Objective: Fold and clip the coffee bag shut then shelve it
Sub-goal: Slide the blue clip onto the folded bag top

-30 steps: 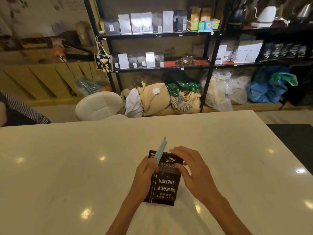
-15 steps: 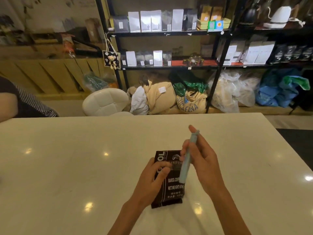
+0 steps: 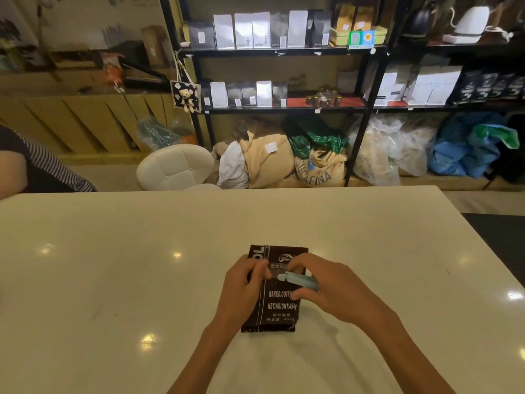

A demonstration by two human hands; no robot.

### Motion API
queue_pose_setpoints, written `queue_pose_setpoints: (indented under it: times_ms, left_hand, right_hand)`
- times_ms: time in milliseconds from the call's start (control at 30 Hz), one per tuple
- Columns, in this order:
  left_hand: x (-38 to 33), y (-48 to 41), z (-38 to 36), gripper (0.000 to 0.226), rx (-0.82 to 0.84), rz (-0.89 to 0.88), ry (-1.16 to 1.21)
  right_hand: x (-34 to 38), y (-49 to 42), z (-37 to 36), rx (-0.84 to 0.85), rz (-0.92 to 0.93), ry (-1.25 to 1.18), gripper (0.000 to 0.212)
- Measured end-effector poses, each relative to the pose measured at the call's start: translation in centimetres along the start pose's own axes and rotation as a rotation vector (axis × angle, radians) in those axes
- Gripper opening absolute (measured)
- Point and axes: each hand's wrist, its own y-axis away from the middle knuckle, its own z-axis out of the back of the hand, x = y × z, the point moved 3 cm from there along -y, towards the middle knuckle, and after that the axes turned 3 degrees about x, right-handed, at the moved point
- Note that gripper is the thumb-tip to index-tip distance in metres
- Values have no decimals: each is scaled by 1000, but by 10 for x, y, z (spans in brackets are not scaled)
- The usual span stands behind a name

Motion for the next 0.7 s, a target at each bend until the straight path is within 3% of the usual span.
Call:
queue_pose_setpoints:
  times_ms: [133,267,400,533,700]
  left_hand:
    - [3,3,2,28,30,125,165]
    - [-11,8,-10,32,141,13,126]
    - [-7,4,-6,28,98,2,139]
    - [1,3,2,25,21,147,238]
    - [-2,4,-1,28,64,149,308]
  right_hand:
    - [-10,3,2,-39,-43,-14,32]
    - [10,-13,-7,-63,58,179,36]
    - [12,-16,-11,-174,173,245,40]
    - [-9,-1,-9,-302,195,289,29]
    - [-22,11,-16,-424,199,-15,33]
